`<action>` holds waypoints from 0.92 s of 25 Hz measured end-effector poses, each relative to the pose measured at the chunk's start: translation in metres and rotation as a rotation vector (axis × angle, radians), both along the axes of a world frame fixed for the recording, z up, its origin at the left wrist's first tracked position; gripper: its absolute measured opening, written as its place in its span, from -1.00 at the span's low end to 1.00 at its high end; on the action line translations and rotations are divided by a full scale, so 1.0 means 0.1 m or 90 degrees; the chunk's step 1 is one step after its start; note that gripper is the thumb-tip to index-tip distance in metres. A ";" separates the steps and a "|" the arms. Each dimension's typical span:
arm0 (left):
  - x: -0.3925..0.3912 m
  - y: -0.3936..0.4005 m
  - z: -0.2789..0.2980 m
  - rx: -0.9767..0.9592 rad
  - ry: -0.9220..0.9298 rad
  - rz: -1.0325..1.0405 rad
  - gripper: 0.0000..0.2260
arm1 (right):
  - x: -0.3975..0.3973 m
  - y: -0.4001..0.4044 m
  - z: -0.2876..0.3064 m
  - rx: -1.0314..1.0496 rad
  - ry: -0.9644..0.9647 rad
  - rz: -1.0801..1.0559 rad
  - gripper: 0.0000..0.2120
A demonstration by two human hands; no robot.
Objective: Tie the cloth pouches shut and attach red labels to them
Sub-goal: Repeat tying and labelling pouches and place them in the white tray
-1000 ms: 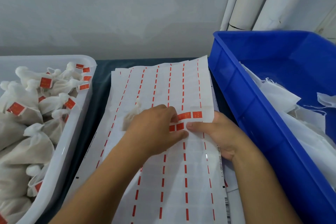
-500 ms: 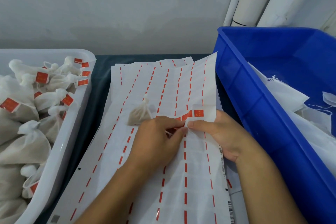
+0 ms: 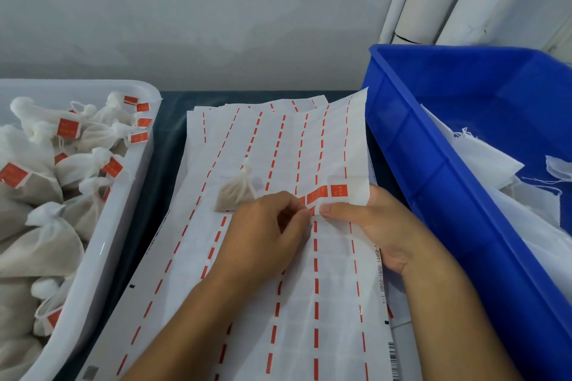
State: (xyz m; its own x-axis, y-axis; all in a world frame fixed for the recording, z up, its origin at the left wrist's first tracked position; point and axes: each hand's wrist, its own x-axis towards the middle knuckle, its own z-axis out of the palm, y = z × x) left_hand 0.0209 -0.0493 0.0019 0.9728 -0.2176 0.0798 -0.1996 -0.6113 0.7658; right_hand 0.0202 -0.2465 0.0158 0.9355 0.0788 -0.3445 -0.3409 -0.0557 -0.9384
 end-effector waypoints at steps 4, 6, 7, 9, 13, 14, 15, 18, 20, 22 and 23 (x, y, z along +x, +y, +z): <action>0.02 -0.03 -0.02 0.044 0.006 0.002 -0.86 | 0.00 0.02 0.02 -0.017 0.005 -0.002 -0.69; 0.02 -0.04 -0.04 0.040 0.012 0.020 -0.84 | -0.01 0.02 0.03 -0.020 0.004 -0.010 -0.69; 0.02 -0.04 -0.04 0.030 0.014 0.033 -0.84 | -0.02 0.01 0.05 -0.020 0.001 -0.020 -0.71; 0.04 -0.01 -0.03 -0.005 0.019 0.058 -0.84 | -0.03 -0.03 0.07 -0.036 -0.012 -0.041 -0.74; 0.06 0.04 0.00 -0.051 0.028 0.093 -0.88 | -0.05 -0.12 0.12 -0.181 -0.034 -0.037 -0.69; 0.05 0.04 0.01 -0.061 0.023 0.100 -0.89 | -0.05 -0.13 0.14 -0.233 -0.034 -0.037 -0.68; 0.03 0.05 0.03 -0.066 0.016 0.108 -0.89 | -0.05 -0.14 0.17 -0.279 -0.036 -0.038 -0.67; 0.00 0.09 0.07 -0.028 -0.054 0.102 -0.89 | -0.02 -0.15 0.27 -0.451 -0.043 -0.054 -0.51; 0.00 0.13 0.11 0.039 -0.118 0.073 -0.91 | -0.03 -0.14 0.32 -0.632 -0.067 -0.112 -0.23; 0.01 0.17 0.15 0.085 -0.172 0.052 -0.81 | -0.06 -0.04 0.40 -0.661 -0.192 -0.138 -0.38; 0.02 0.18 0.15 0.091 -0.185 0.052 -0.76 | -0.07 0.04 0.44 -0.586 -0.225 -0.098 -0.53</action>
State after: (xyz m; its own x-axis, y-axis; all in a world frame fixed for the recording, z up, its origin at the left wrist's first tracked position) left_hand 0.0227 -0.0316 0.0171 0.9282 -0.1695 0.3313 -0.3439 -0.7312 0.5891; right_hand 0.0134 -0.2422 0.0596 0.9737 -0.2098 0.0891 -0.1155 -0.7910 -0.6008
